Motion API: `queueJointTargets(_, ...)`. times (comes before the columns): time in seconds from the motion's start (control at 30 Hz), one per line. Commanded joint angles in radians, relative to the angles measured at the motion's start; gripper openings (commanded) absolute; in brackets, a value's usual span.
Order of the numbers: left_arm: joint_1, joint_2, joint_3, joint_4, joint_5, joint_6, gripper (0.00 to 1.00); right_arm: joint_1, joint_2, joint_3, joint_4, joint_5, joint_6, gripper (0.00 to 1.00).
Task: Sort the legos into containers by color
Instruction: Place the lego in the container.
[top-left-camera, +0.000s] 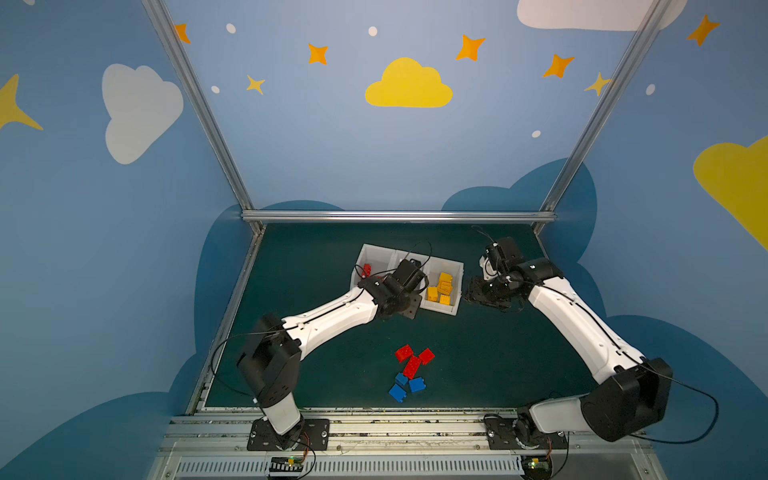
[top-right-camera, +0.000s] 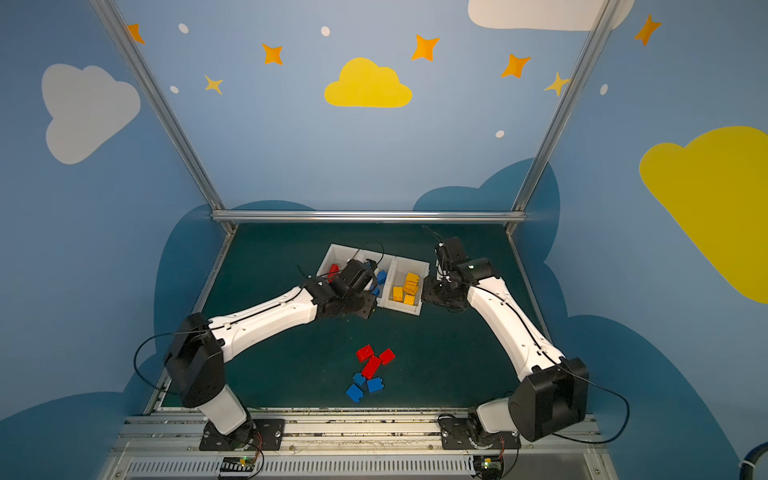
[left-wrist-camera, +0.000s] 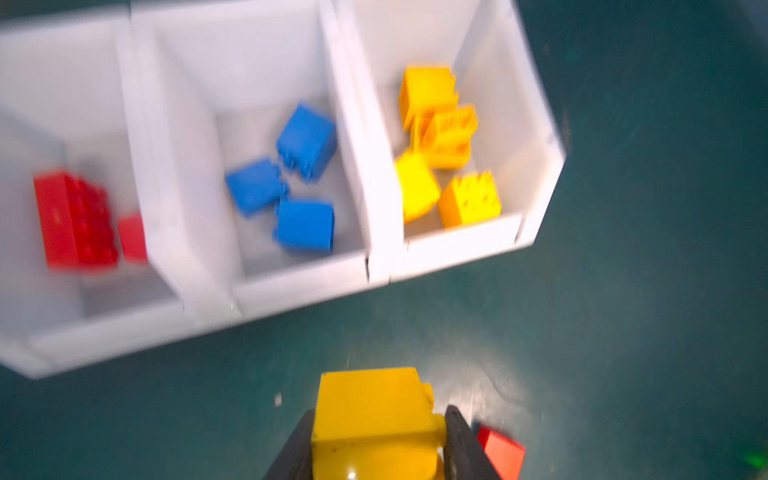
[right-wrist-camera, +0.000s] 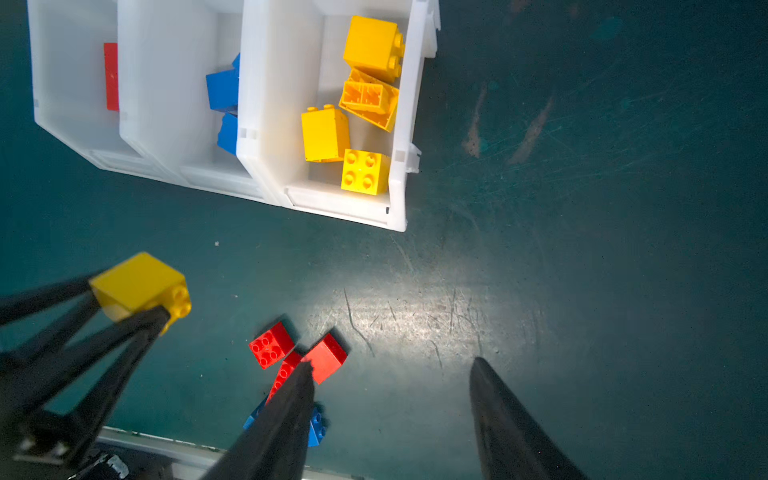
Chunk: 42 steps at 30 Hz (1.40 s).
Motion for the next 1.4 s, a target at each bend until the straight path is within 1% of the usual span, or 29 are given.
queueJointTargets(0.0, 0.009, 0.100, 0.141, -0.012, 0.029, 0.088, 0.43, -0.017, -0.050, -0.035, -0.031, 0.003, 0.000, 0.60)
queueJointTargets(0.23, 0.032, 0.341, 0.500, -0.072, 0.081, 0.143, 0.43, -0.040, -0.139, -0.104, -0.027, 0.017, -0.048, 0.60)
queueJointTargets(0.4, 0.037, 0.512, 0.734, -0.130, 0.095, 0.158, 0.43, -0.045, -0.219, -0.174, 0.007, 0.052, -0.030, 0.60)
queueJointTargets(0.5, 0.041, 0.575, 0.814, -0.148, 0.090, 0.160, 0.44, -0.045, -0.280, -0.228, 0.052, 0.068, -0.018, 0.60)
queueJointTargets(0.57, 0.047, 0.591, 0.830, -0.136, 0.086, 0.162, 0.45, -0.044, -0.328, -0.270, 0.096, 0.082, -0.030, 0.61)
queueJointTargets(0.67, 0.056, 0.595, 0.828, -0.117, 0.089, 0.159, 0.47, -0.049, -0.386, -0.307, 0.128, 0.096, -0.035, 0.62)
queueJointTargets(0.73, 0.059, 0.596, 0.829, -0.113, 0.089, 0.159, 0.56, -0.053, -0.394, -0.307, 0.117, 0.099, -0.035, 0.63)
queueJointTargets(0.83, 0.060, 0.590, 0.828, -0.118, 0.091, 0.158, 0.60, -0.055, -0.384, -0.305, 0.101, 0.098, -0.037, 0.63)
queueJointTargets(0.9, 0.060, 0.582, 0.826, -0.124, 0.091, 0.155, 0.62, -0.055, -0.382, -0.308, 0.101, 0.096, -0.036, 0.63)
queueJointTargets(1.03, 0.061, 0.548, 0.818, -0.143, 0.085, 0.153, 0.62, -0.056, -0.387, -0.305, 0.102, 0.097, -0.036, 0.63)
queueJointTargets(1.13, 0.066, 0.496, 0.770, -0.145, 0.086, 0.153, 0.62, -0.056, -0.378, -0.305, 0.106, 0.091, -0.044, 0.63)
queueJointTargets(1.23, 0.077, 0.399, 0.636, -0.110, 0.079, 0.148, 0.62, -0.054, -0.354, -0.313, 0.119, 0.061, -0.059, 0.63)
queueJointTargets(1.37, 0.113, 0.186, 0.318, 0.029, 0.077, 0.082, 0.63, -0.051, -0.299, -0.316, 0.140, -0.025, -0.101, 0.63)
